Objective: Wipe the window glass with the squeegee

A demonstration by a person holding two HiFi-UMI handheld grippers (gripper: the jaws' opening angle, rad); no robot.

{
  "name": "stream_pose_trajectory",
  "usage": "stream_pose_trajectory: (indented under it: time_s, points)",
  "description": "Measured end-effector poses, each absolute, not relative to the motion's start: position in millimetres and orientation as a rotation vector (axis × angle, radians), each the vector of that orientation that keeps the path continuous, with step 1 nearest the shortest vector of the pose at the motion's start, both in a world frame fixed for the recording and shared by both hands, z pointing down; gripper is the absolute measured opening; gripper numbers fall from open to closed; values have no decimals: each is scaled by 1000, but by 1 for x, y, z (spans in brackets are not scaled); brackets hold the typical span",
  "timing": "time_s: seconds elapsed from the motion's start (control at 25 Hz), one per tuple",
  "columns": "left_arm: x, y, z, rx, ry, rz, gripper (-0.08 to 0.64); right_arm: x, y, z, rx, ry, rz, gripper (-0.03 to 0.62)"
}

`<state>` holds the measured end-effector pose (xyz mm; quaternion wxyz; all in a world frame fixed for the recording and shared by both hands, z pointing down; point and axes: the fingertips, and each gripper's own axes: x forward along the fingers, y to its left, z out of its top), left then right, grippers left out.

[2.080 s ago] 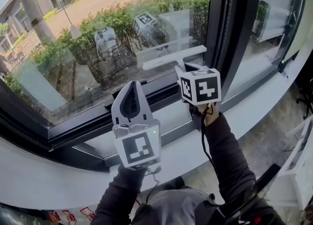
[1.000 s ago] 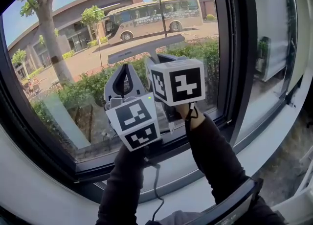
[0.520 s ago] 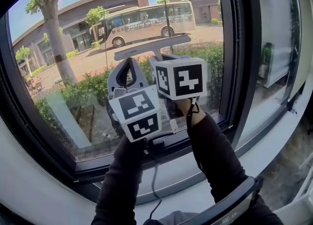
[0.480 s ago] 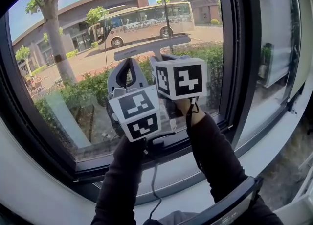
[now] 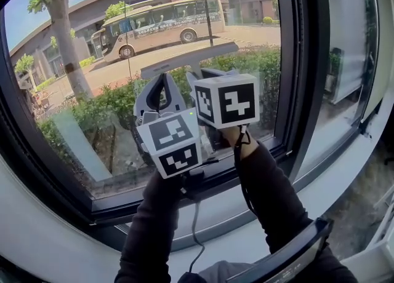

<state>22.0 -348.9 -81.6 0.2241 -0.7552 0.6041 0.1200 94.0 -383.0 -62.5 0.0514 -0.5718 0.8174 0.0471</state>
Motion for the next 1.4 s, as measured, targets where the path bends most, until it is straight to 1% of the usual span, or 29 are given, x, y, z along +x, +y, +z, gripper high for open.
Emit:
stream_pose_trajectory:
  time_s: [1.0, 1.4]
  points:
    - [37, -347, -15, -2192, 1712, 245, -5, 104, -377, 6, -1782, 2578, -18, 81]
    - [49, -340, -11, -2213, 1702, 211, -5, 110, -373, 22, -1775, 2649, -133, 81]
